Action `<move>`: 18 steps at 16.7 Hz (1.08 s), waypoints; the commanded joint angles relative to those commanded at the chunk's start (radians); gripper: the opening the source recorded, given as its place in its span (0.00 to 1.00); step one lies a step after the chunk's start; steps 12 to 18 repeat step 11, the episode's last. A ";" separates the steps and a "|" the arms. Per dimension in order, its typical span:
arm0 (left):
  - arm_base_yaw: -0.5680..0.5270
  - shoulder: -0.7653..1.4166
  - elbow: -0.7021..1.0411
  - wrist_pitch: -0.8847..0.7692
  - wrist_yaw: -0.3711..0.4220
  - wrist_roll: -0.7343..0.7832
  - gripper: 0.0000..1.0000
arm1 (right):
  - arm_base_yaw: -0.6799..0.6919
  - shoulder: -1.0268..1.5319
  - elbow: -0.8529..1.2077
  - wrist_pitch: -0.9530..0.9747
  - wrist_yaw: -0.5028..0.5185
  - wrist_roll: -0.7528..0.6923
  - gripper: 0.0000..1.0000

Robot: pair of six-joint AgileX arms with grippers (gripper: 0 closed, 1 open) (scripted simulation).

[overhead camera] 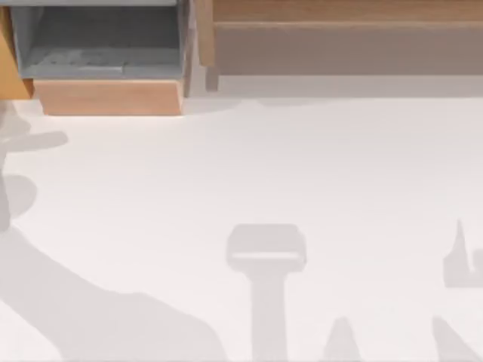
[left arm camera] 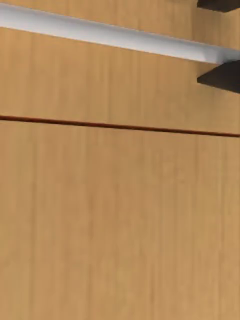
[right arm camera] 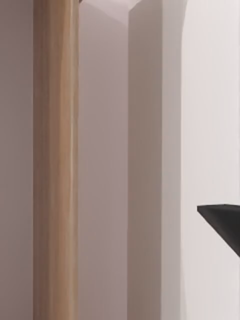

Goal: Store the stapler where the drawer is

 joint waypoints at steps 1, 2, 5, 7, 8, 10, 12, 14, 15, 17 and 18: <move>0.000 0.000 0.000 0.000 0.000 0.000 0.68 | 0.000 0.000 0.000 0.000 0.000 0.000 1.00; 0.000 0.000 0.000 0.000 0.000 0.000 0.75 | 0.000 0.000 0.000 0.000 0.000 0.000 1.00; 0.000 0.000 0.000 0.000 0.000 0.000 0.98 | 0.000 0.000 0.000 0.000 0.000 0.000 1.00; 0.000 0.000 0.000 0.000 0.000 0.000 1.00 | 0.000 0.000 0.000 0.000 0.000 0.000 1.00; 0.000 0.000 0.000 0.000 0.000 0.000 1.00 | 0.000 0.000 0.000 0.000 0.000 0.000 1.00; 0.000 0.000 0.000 0.000 0.000 0.000 1.00 | 0.000 0.000 0.000 0.000 0.000 0.000 1.00; 0.000 0.000 0.000 0.000 0.000 0.000 1.00 | 0.000 0.000 0.000 0.000 0.000 0.000 1.00; 0.000 0.000 0.000 0.000 0.000 0.000 1.00 | 0.000 0.000 0.000 0.000 0.000 0.000 1.00; 0.000 0.000 0.000 0.000 0.000 0.000 1.00 | 0.000 0.000 0.000 0.000 0.000 0.000 1.00; 0.000 0.000 0.000 0.000 0.000 0.000 1.00 | 0.000 0.000 0.000 0.000 0.000 0.000 1.00; 0.000 0.000 0.000 0.000 0.000 0.000 1.00 | 0.000 0.000 0.000 0.000 0.000 0.000 1.00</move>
